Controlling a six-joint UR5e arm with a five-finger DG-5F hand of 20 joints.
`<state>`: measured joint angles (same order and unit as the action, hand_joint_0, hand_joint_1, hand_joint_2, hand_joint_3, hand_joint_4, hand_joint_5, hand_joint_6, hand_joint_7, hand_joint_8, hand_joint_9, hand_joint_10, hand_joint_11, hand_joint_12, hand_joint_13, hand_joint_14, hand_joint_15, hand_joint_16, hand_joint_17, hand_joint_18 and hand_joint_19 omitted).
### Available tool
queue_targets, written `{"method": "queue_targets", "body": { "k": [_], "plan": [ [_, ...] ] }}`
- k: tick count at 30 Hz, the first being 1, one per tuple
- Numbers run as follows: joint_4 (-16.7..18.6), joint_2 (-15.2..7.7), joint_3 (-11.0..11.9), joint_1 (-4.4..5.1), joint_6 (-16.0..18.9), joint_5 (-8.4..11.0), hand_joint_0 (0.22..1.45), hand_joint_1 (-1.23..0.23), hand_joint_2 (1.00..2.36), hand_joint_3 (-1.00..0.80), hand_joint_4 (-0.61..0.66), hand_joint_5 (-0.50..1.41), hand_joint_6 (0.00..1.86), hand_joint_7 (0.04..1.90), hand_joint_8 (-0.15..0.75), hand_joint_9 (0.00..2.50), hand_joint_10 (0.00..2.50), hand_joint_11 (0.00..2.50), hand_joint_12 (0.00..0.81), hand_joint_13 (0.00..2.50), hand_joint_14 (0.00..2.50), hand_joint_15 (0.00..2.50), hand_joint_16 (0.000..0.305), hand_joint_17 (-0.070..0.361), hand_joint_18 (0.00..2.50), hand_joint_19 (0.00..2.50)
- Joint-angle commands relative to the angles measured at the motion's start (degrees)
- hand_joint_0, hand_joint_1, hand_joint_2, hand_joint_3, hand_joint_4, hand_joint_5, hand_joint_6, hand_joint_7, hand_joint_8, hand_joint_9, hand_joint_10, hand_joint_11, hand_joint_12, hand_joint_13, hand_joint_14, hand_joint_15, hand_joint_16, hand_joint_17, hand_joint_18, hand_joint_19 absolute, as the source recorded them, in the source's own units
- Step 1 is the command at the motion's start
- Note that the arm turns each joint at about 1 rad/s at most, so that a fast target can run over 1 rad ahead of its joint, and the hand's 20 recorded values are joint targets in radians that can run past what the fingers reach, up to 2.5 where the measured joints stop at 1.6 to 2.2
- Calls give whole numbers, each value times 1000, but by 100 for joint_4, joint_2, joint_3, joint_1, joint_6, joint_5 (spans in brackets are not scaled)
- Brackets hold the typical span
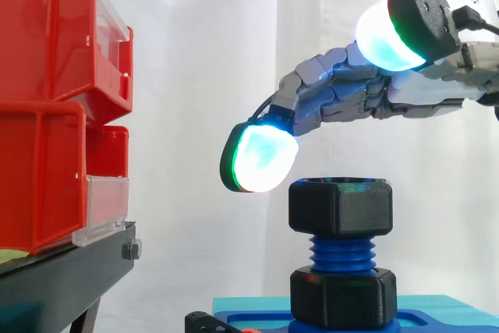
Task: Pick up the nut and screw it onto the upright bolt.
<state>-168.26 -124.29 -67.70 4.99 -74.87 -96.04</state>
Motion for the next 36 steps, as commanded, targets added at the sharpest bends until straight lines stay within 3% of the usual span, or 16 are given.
{"method": "queue_targets", "body": {
  "k": [1,14,36],
  "plan": [
    [285,1,-112,55,69,59,463,10,1000,-500,130,-206,501,619,216,254,0,0,356,0,0,0,59,133,0,0],
    [302,1,-130,99,113,77,476,-81,1000,-500,232,-146,503,867,266,433,0,0,355,118,0,0,56,126,0,0],
    [250,1,-130,55,104,103,482,-113,1000,-500,285,-112,503,901,276,517,0,0,346,172,0,0,51,116,0,0]
  ]
}}
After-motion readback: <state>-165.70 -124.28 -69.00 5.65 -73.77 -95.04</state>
